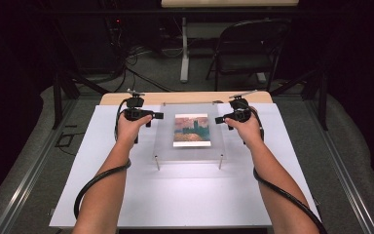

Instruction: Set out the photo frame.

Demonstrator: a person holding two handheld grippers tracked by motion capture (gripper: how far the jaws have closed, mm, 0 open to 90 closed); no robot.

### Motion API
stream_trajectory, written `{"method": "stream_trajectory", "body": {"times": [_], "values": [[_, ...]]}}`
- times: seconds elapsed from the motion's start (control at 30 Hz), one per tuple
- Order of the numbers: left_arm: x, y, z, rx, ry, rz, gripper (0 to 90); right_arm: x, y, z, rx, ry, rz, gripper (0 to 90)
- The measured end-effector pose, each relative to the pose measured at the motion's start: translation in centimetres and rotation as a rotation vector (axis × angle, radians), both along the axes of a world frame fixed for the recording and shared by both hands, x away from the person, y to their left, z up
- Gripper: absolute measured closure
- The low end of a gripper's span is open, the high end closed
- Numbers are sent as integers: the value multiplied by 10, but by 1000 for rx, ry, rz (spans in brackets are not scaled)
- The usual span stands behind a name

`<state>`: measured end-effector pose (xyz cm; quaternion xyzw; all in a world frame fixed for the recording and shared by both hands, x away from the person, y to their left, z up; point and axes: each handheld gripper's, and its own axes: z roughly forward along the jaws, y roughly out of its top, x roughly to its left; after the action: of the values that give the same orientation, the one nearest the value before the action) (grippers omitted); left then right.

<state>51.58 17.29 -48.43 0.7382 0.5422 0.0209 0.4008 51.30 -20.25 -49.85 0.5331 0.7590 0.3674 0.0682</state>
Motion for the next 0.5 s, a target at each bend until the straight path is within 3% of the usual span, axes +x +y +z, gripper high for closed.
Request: {"method": "stream_trajectory", "body": {"times": [0.13, 0.5], "values": [[2, 1, -6, -20, 16, 7, 401, 2, -1, -7, 13, 22, -13, 430], [2, -6, -22, -27, 53, -8, 384, 3, 5, -17, 43, 70, 1, 398]]}}
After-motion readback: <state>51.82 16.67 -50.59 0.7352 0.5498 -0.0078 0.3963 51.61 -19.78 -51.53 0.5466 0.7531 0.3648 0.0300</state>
